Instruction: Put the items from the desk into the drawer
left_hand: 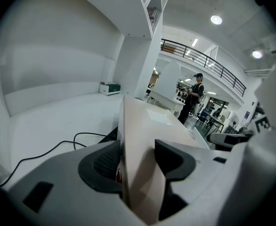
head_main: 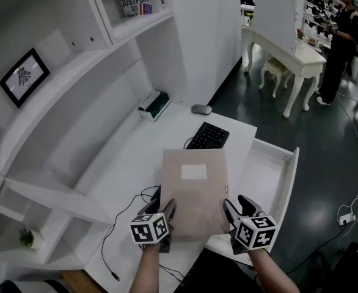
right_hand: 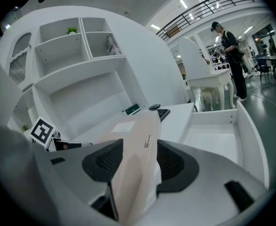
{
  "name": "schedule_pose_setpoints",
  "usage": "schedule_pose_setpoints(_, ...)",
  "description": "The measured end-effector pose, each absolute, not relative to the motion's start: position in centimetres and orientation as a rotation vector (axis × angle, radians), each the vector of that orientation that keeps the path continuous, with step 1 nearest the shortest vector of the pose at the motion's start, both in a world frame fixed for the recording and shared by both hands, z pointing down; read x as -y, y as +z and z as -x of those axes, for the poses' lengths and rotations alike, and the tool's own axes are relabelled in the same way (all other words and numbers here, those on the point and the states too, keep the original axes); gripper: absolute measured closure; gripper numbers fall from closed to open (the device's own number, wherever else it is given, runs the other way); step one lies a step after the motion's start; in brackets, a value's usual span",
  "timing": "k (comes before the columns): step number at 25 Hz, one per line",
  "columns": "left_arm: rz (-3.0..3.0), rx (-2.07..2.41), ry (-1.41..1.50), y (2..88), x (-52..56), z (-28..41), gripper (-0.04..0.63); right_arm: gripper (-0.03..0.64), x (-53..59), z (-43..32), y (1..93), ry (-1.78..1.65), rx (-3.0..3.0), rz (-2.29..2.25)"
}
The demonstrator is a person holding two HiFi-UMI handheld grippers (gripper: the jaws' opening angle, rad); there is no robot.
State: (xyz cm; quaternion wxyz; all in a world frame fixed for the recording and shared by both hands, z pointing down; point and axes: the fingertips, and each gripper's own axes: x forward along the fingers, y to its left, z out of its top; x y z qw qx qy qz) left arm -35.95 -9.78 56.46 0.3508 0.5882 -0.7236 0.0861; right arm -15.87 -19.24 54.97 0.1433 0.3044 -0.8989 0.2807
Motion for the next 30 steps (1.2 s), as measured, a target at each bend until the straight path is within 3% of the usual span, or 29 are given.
schedule_pose_setpoints(14,-1.507,1.866,0.208,56.6,9.9,35.9,0.371,0.354,20.8,19.2,59.4,0.973,2.474,-0.719)
schedule_pose_setpoints(30,-1.516,1.863,0.198,56.1,10.1,35.7,0.378,0.388,20.8,19.5,58.5,1.013,2.488,-0.675)
